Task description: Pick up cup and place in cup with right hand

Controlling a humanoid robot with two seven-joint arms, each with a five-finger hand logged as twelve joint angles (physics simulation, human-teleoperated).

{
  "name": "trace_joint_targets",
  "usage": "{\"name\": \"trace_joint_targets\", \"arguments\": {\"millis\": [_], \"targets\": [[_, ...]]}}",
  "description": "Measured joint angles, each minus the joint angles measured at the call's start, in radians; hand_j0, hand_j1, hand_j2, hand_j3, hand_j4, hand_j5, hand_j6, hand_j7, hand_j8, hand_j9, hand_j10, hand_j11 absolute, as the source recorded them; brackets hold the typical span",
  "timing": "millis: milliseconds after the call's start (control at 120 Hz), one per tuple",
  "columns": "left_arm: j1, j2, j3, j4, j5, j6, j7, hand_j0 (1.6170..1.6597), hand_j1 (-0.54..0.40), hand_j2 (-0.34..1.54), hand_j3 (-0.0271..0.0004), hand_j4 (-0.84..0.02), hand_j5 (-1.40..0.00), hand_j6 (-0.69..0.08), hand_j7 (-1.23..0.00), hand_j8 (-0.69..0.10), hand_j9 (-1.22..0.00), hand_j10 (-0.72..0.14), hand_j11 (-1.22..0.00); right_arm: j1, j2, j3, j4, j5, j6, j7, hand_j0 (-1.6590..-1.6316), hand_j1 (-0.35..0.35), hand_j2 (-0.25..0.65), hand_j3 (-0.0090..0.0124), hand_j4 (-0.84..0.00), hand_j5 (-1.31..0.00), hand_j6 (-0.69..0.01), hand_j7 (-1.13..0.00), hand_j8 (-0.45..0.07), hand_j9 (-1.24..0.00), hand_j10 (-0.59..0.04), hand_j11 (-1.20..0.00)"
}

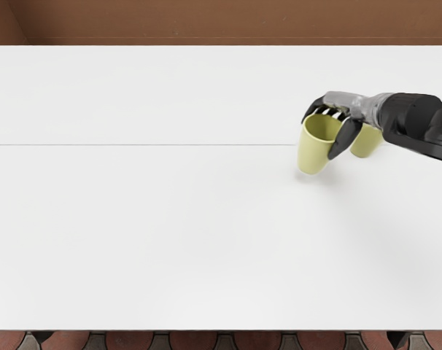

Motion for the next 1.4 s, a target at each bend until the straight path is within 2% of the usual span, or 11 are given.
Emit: {"name": "trace_joint_targets", "arguments": {"millis": [75, 358, 375, 558, 625, 717, 1067, 1400], "targets": [[0.0, 0.0, 0.0, 0.0, 0.0, 0.0, 0.0, 1.6581, 0.349, 0.0, 0.0, 0.0, 0.0, 0.0, 0.0, 0.0, 0.0, 0.0, 0.0, 0.007, -0.017, 0.027, 0.0, 0.018, 0.021, 0.0, -1.6549, 0.125, 0.041, -0.0002, -0.393, -0.64, -0.276, -0.62, -0.298, -0.63, -0.468, -0.63], [0.0, 0.0, 0.0, 0.0, 0.0, 0.0, 0.0, 1.6581, 0.349, 0.0, 0.0, 0.0, 0.0, 0.0, 0.0, 0.0, 0.0, 0.0, 0.0, 0.059, -0.121, 0.077, 0.001, 0.091, 0.073, 0.0, -1.6548, 0.105, 0.001, -0.0002, -0.4, -0.64, -0.283, -0.62, -0.302, -0.63, -0.468, -0.63], [0.0, 0.0, 0.0, 0.0, 0.0, 0.0, 0.0, 1.6581, 0.349, 0.0, 0.0, 0.0, 0.0, 0.0, 0.0, 0.0, 0.0, 0.0, 0.0, 0.06, -0.129, 0.082, 0.001, 0.097, 0.076, 0.0, -1.655, 0.108, 0.018, -0.0002, -0.402, -0.64, -0.285, -0.62, -0.305, -0.63, -0.468, -0.63], [0.0, 0.0, 0.0, 0.0, 0.0, 0.0, 0.0, 1.6581, 0.349, 0.0, 0.0, 0.0, 0.0, 0.0, 0.0, 0.0, 0.0, 0.0, 0.0, 0.069, -0.222, 0.126, 0.0, 0.175, 0.093, 0.0, -1.6556, 0.125, 0.032, 0.0, -0.386, -0.63, -0.268, -0.62, -0.29, -0.63, -0.465, -0.63], [0.0, 0.0, 0.0, 0.0, 0.0, 0.0, 0.0, 1.6581, 0.349, 0.0, 0.0001, 0.0, 0.0, 0.0, 0.0, 0.0, 0.0, 0.0, 0.0, 0.07, -0.251, 0.137, -0.001, 0.194, 0.095, 0.001, -1.6554, 0.11, 0.001, 0.0, -0.394, -0.63, -0.275, -0.62, -0.296, -0.62, -0.465, -0.62], [0.0, 0.0, 0.0, 0.0, 0.0, 0.0, 0.0, 1.6581, 0.349, 0.0, 0.0001, 0.0, 0.0, 0.0, 0.0, 0.0, 0.0, 0.0, 0.0, 0.07, -0.273, 0.152, -0.005, 0.206, 0.095, 0.002, -1.6561, 0.123, 0.03, 0.0003, -0.392, -0.63, -0.272, -0.62, -0.294, -0.63, -0.464, -0.63], [0.0, 0.0, 0.0, 0.0, 0.0, 0.0, 0.0, 1.6581, 0.349, 0.0, -0.0001, 0.0, 0.0, 0.0, 0.0, 0.0, 0.0, 0.0, 0.0, 0.069, -0.275, 0.16, -0.065, 0.157, 0.073, 0.01, -1.6552, 0.126, 0.027, 0.0, -0.389, -0.63, -0.27, -0.62, -0.288, -0.63, -0.459, -0.63], [0.0, 0.0, 0.0, 0.0, 0.0, 0.0, 0.0, 1.6581, 0.349, 0.0, -0.0001, 0.0, 0.0, 0.0, 0.0, 0.0, 0.0, 0.0, 0.0, 0.051, -0.212, 0.139, -0.104, 0.083, 0.027, 0.016, -1.6554, 0.134, 0.046, 0.0002, -0.389, -0.62, -0.271, -0.61, -0.289, -0.63, -0.456, -0.63]]}}
